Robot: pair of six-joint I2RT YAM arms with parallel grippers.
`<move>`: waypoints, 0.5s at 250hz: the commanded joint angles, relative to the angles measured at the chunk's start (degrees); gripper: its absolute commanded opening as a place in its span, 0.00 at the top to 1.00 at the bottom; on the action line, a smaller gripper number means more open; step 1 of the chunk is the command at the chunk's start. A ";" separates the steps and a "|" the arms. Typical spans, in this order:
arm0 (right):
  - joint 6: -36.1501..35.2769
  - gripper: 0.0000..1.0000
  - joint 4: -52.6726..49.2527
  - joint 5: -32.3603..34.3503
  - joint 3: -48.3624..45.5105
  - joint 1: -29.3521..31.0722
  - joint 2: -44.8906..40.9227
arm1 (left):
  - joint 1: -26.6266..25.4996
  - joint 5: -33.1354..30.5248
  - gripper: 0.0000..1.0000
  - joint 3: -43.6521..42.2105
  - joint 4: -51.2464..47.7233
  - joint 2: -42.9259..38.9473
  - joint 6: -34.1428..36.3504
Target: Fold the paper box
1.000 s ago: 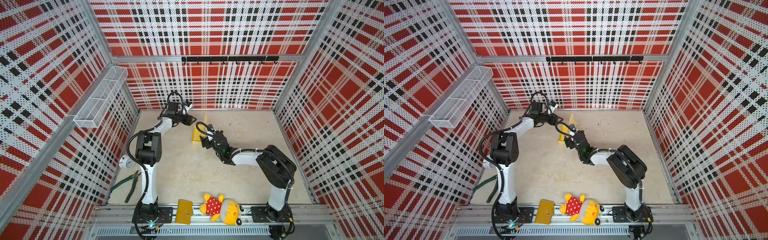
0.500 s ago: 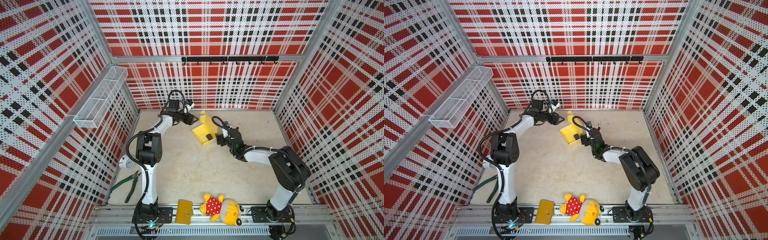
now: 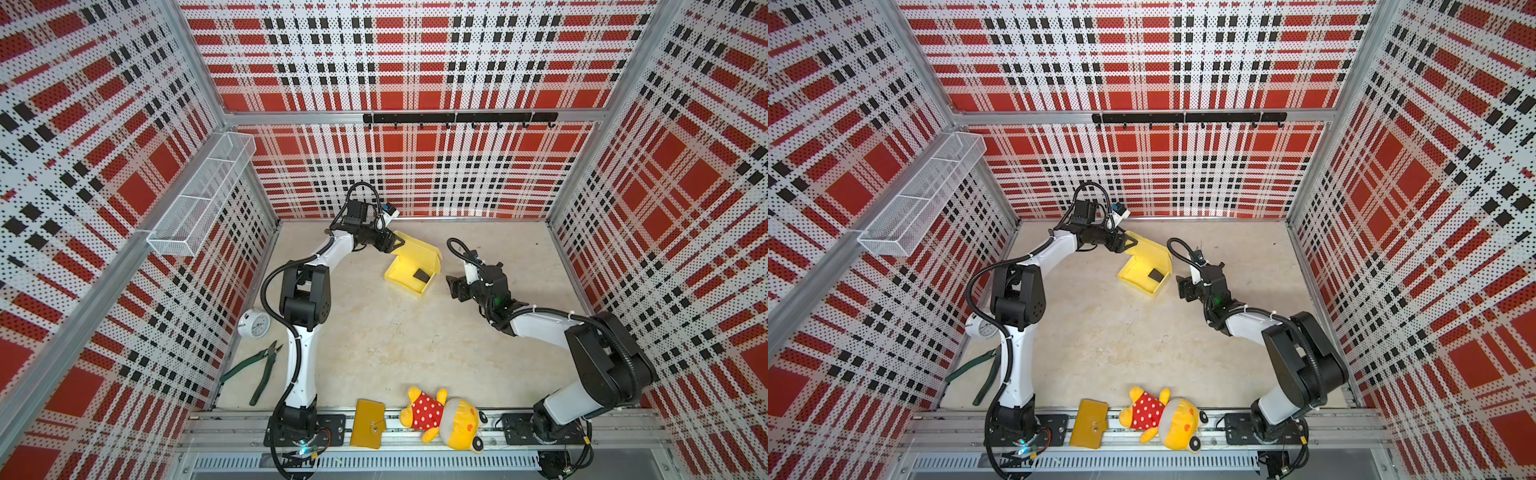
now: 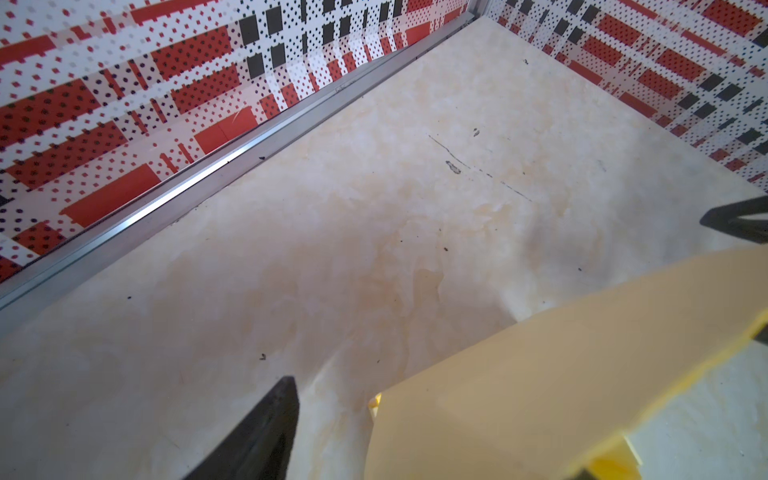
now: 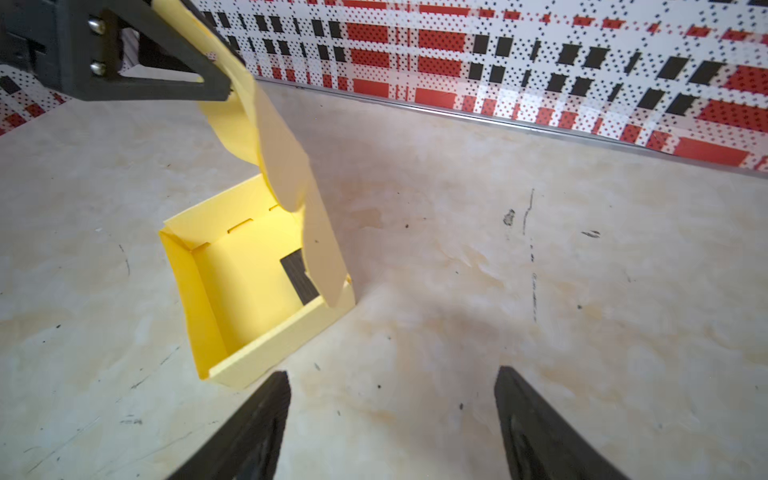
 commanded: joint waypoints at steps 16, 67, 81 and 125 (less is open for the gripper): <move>0.44 0.21 0.38 -5.31 1.40 -3.12 -0.79 | 1.02 1.17 0.34 -3.30 0.54 -2.21 1.24; -0.61 0.22 -1.29 -14.14 9.65 -6.82 6.66 | 1.14 2.26 0.53 -2.78 -2.68 -2.04 1.93; -0.78 0.22 -1.61 -16.27 11.76 -7.55 8.66 | 0.90 2.10 0.56 -2.24 -3.56 -1.92 1.94; -2.52 0.23 -3.89 -21.74 16.37 -7.90 13.42 | 0.98 1.65 0.62 -2.68 -3.21 -2.92 2.14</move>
